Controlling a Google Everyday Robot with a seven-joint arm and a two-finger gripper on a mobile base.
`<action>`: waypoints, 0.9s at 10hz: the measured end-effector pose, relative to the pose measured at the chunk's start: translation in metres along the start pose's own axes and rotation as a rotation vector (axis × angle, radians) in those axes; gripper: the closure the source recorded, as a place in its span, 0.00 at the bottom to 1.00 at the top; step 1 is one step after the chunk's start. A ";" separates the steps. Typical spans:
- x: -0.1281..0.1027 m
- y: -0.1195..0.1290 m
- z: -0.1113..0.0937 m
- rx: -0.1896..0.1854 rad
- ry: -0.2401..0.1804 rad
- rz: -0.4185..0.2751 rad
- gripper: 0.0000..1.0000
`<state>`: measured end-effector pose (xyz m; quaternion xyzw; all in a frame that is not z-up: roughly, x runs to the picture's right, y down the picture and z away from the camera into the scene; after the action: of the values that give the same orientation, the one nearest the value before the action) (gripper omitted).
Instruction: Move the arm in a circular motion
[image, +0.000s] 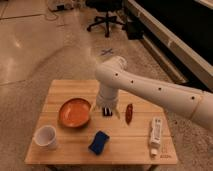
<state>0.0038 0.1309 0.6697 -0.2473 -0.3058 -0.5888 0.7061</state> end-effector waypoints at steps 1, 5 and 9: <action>-0.010 0.018 -0.003 0.006 0.008 0.026 0.20; -0.016 0.138 -0.021 -0.020 0.057 0.281 0.20; 0.020 0.248 -0.030 -0.098 0.116 0.538 0.20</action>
<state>0.2544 0.1417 0.6666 -0.3191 -0.1593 -0.4076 0.8406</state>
